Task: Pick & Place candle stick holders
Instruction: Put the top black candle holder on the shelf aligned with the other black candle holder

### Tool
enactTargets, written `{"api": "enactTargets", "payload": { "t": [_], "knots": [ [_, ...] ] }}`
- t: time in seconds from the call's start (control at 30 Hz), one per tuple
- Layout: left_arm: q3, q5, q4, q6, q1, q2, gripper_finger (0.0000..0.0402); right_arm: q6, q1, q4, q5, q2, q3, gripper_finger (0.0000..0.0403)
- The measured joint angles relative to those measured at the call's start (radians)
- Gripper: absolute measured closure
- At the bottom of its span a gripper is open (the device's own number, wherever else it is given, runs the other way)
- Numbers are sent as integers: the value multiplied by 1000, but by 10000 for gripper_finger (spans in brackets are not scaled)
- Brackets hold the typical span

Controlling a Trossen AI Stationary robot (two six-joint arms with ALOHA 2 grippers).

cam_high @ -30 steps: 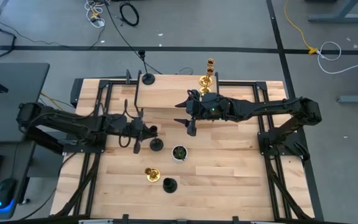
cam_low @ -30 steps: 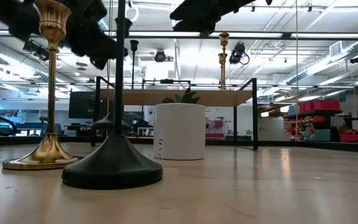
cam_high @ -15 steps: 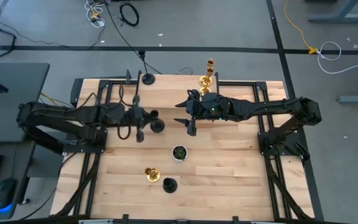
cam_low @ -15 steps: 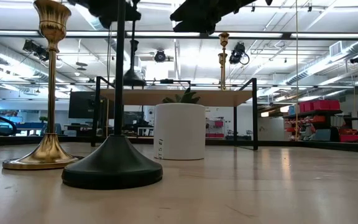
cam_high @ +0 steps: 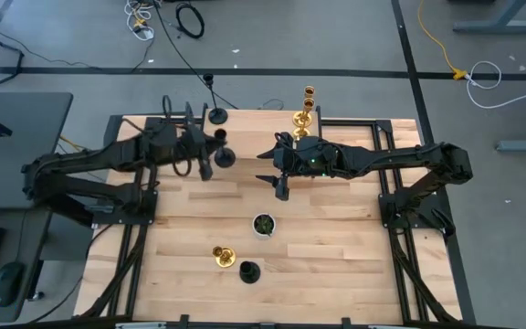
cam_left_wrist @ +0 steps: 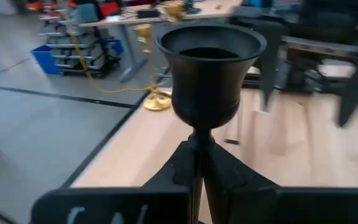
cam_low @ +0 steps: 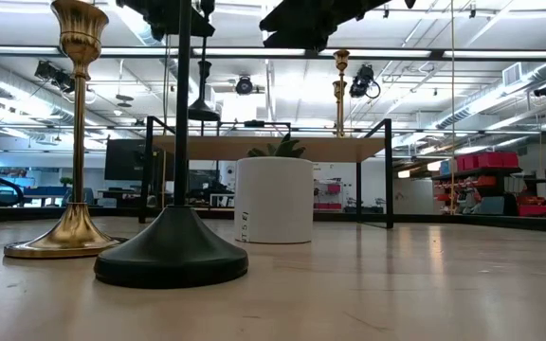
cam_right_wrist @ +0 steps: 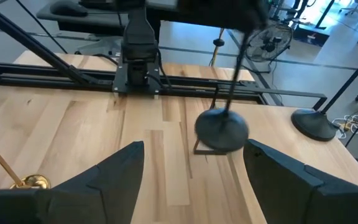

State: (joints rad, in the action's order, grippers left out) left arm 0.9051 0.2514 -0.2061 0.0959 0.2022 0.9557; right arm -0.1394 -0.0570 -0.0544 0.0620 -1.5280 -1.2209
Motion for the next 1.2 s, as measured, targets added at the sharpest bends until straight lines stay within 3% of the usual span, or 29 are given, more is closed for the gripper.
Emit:
{"api": "enactTargets", "payload": {
  "t": [0.67,1.2],
  "knots": [
    [0,-314,9,-16,420,-21,388,-20,0,1,0,0,0,129],
    [0,-409,46,-31,535,39,388,-27,0,10,0,0,0,129]
  ]
}}
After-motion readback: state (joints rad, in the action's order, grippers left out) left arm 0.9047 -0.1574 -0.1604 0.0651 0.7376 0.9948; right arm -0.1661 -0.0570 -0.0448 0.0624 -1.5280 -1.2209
